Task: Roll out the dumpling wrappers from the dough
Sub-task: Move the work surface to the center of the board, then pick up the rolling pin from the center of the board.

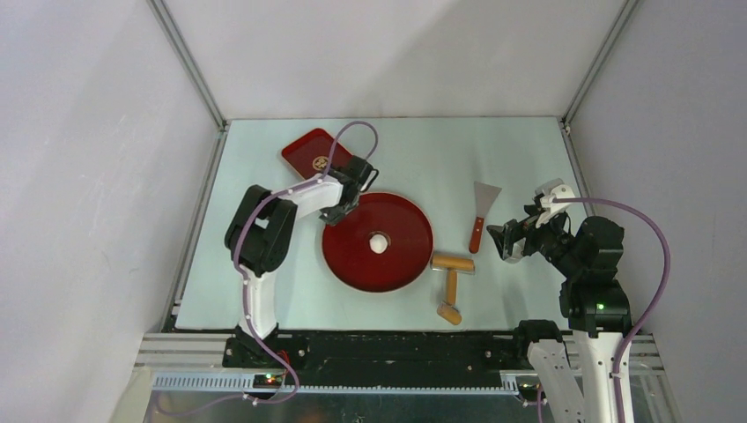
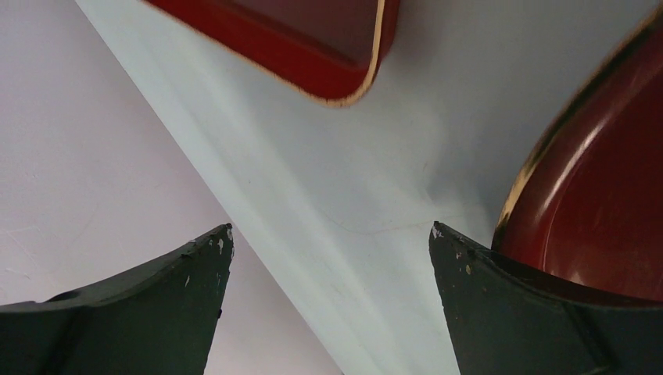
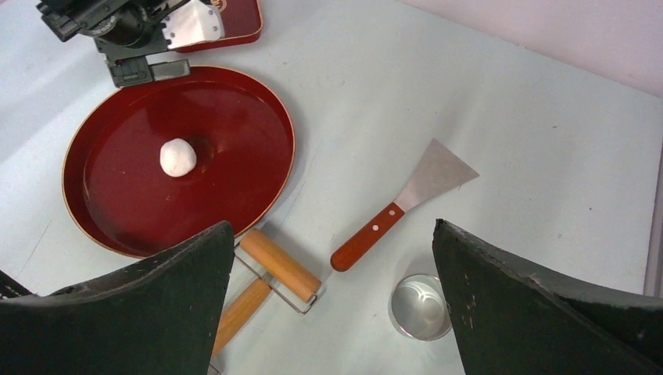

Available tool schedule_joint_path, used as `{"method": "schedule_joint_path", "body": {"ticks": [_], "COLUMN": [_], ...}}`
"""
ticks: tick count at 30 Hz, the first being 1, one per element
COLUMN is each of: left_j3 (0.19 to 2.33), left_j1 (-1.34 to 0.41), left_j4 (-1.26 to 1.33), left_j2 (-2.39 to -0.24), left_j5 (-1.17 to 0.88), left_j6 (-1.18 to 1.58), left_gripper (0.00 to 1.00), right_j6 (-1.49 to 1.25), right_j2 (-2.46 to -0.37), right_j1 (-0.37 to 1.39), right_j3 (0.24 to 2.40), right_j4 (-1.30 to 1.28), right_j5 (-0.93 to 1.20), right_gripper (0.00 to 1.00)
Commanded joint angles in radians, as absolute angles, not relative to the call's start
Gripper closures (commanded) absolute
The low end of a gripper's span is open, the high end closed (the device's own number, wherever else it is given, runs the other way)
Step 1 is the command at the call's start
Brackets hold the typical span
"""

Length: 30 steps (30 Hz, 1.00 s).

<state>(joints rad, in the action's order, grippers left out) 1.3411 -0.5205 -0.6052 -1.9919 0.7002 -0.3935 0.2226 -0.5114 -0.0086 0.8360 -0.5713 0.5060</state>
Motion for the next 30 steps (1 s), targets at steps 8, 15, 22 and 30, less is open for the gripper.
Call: {"method": "schedule_joint_path", "body": {"ticks": [8,15,22,30], "left_j3": [1.488,1.363,1.180,1.093], "left_j1": [-0.504,-0.382,-0.200,-0.128], "left_j4": [-0.605,-0.616,-0.613,-0.580], "left_j2": [-1.954,-1.663,-1.438,-1.359], "left_j5": [0.695,0.420,0.044,-0.036], "left_j6": [-0.323,-0.306,-0.317,-0.282], "left_gripper": [0.00,0.00,0.00,0.00], "right_j6": [0.201,0.211,0.180,0.151], "right_j2": [-0.655,-0.968,-1.227,-1.461], "right_j1": [0.051,0.349,0.482,0.485], "right_j3": [0.859,0.876,0.892,0.917], "right_j4": [-0.559,-0.599,-0.630,-0.685], "right_j5": [0.487,0.151,0.134,0.171], "right_gripper": [0.00,0.00,0.01,0.08]}}
